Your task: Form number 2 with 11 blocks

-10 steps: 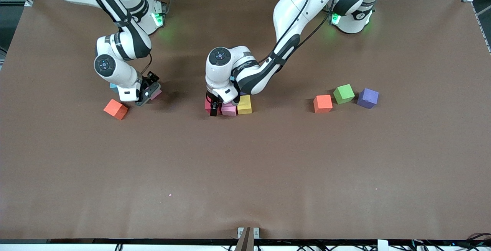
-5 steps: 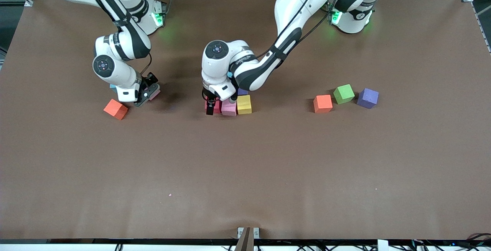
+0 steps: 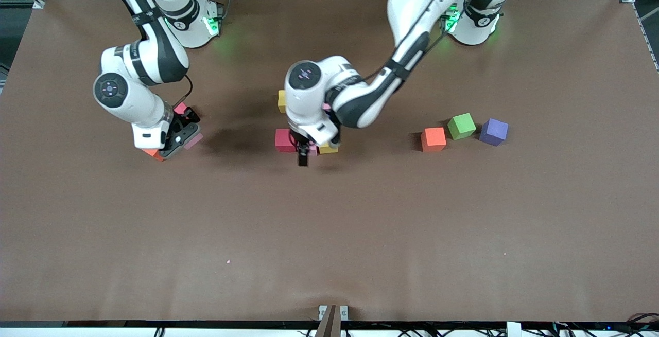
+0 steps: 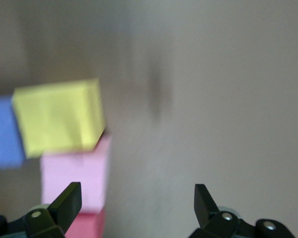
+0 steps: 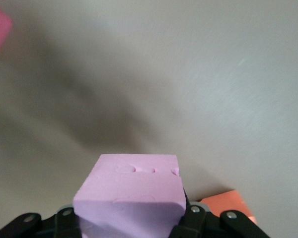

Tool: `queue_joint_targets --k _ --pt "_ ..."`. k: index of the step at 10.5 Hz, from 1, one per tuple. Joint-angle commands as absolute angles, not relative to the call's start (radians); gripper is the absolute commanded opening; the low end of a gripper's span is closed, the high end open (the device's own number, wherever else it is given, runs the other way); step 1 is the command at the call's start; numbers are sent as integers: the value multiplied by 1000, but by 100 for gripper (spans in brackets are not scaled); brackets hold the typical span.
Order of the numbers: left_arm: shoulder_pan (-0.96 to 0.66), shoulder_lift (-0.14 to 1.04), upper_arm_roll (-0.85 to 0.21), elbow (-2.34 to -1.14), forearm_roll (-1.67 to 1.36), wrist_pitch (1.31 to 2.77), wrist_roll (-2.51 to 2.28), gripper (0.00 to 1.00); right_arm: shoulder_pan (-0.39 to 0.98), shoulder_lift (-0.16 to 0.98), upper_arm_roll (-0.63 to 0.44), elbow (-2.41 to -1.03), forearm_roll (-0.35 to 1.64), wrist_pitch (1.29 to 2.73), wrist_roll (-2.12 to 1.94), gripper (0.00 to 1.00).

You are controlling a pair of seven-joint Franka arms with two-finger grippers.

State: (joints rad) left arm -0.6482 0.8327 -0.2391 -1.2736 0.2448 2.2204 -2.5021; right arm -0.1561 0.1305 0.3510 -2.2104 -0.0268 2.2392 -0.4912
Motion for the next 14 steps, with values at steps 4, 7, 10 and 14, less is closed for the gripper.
queue_joint_targets --k 4,7,10,14 --pt "-214 514 -427 -1717 232 2218 -2255 100 73 400 353 -1800 -21 2160 62 23" --pt "41 433 -589 -1915 239 2255 -2149 100 156 518 348 -1732 -34 2285 341 23" --pt "161 336 -607 -2124 247 2374 -2100 100 245 592 276 -1718 -32 2379 431 23" --pt "204 318 -607 -2191 247 2402 -2076 100 377 656 200 -1704 -44 2384 578 23"
